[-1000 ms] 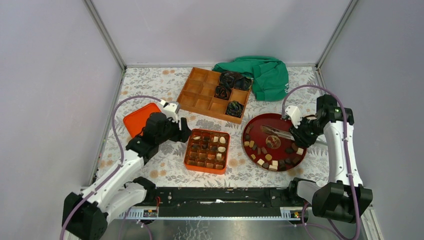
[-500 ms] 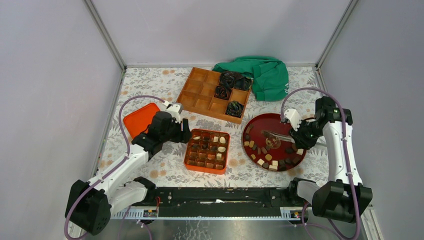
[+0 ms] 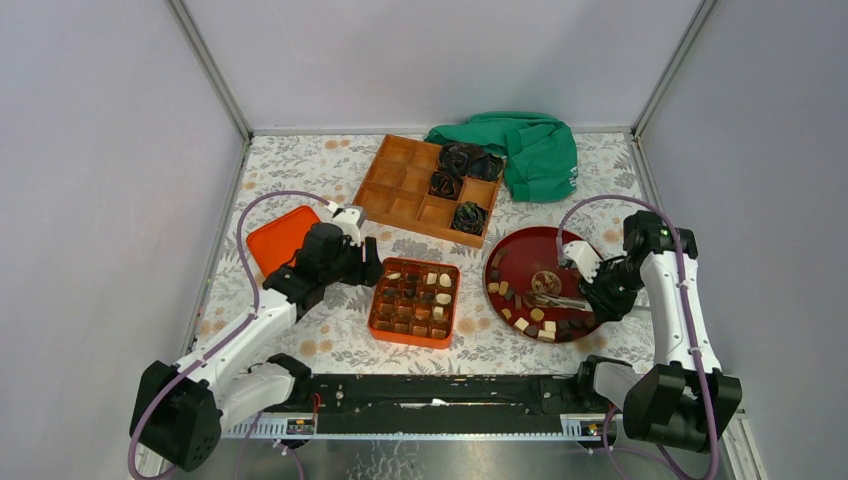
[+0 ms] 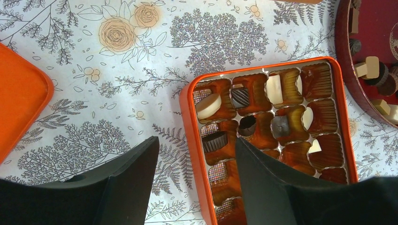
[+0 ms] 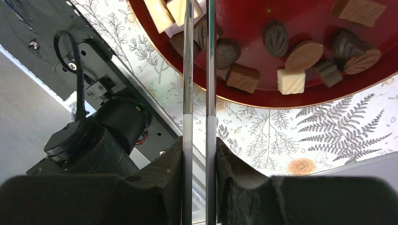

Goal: Pack the chocolate
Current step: Pick up the fake chocolate from the plate.

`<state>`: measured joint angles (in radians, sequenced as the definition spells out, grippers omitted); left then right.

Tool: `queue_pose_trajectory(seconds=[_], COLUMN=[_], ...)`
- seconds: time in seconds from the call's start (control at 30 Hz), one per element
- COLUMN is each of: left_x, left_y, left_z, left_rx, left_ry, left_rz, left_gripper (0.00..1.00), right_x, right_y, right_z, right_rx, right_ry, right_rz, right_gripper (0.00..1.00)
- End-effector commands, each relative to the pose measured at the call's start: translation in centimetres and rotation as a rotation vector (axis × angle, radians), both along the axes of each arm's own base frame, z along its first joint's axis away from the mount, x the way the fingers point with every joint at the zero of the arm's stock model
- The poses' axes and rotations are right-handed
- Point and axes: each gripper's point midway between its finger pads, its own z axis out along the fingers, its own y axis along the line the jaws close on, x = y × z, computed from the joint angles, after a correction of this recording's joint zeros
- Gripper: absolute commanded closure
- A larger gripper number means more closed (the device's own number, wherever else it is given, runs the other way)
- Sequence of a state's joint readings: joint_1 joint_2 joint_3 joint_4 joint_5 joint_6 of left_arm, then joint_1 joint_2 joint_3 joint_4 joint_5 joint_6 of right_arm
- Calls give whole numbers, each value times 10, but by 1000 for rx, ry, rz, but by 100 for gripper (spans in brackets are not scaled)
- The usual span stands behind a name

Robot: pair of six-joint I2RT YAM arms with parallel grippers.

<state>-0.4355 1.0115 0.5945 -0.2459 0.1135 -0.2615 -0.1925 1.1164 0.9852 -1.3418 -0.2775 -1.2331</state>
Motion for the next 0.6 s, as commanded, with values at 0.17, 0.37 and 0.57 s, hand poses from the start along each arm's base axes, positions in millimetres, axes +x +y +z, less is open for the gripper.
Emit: queue_pose_trajectory(seconds=[0.17, 0.37, 0.57], left_x=[8, 7, 8], left_y=[-4, -5, -4], left_z=[23, 23, 24], left_rx=[-34, -35, -36], left_ry=[-59, -60, -62], left_rz=[-13, -13, -13], left_gripper=[32, 32, 32], right_x=[-15, -16, -10], right_y=[7, 8, 2], right_z=[2, -5, -11], right_rx=[28, 31, 3], right_ry=[46, 60, 54], right_rz=[-25, -40, -69], right_gripper=[66, 63, 62])
